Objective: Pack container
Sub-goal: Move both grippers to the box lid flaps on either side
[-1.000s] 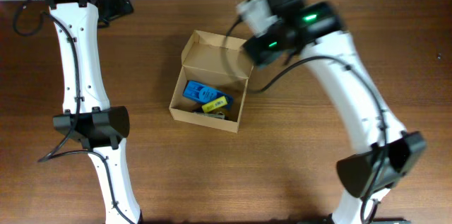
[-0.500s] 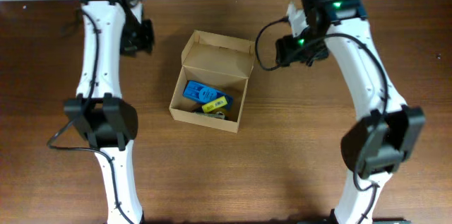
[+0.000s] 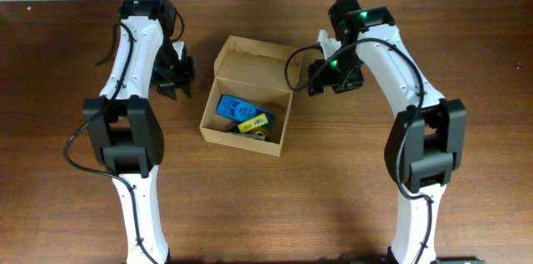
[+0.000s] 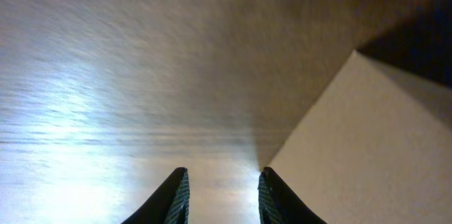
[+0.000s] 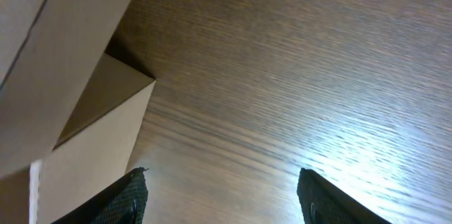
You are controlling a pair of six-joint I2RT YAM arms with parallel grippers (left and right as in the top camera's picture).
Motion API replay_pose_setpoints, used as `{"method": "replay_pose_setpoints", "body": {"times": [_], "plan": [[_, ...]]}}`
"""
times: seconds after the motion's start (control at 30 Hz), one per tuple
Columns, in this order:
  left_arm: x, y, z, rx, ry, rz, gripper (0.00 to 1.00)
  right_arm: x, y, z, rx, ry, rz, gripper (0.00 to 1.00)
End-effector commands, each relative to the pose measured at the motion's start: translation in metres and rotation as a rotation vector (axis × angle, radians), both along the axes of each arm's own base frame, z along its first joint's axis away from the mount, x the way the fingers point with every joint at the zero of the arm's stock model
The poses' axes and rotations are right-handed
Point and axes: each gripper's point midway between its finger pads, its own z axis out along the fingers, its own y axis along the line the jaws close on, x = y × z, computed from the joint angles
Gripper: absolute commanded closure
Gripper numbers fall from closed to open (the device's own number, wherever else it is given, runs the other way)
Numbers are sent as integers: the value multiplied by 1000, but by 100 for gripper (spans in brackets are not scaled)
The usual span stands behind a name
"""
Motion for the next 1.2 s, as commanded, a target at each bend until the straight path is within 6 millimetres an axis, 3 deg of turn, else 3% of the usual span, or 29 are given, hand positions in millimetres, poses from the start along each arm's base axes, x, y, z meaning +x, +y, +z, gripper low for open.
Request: {"method": "replay_pose_setpoints", "body": {"times": [0.0,0.3,0.53,0.63,0.8,0.83,0.9,0.93,0.97,1.03,1.17], "plan": [[-14,-23,1,-76,40,-20,68,1,8,-6,20,4,2,30],[-48,-63,-16,-47,164,-46,68,6,2,-6,22,-9,-9,30],[-51,-92,-19,-23,152,-40,68,12,3,-6,23,-33,-2,29],[-45,-93,-21,-16,122,-39,62,12,3,-6,24,-35,-1,29],[-21,-76,-26,-10,41,-1,56,20,-1,-5,26,-61,-14,29],[-17,-71,-27,-13,28,11,57,22,-3,-5,28,-66,-20,29],[-7,-62,-28,-22,-1,39,73,23,-6,-5,32,-63,-44,29],[-1,-57,-28,-36,-16,57,90,24,-7,-5,34,-60,-57,37],[3,-54,-28,-58,-28,76,98,25,-9,-5,36,-59,-69,50],[11,-50,-27,-105,-48,110,98,26,-14,-4,45,-57,-89,75],[22,-37,-26,-142,-76,158,99,30,-24,-3,61,-55,-135,97]]}}
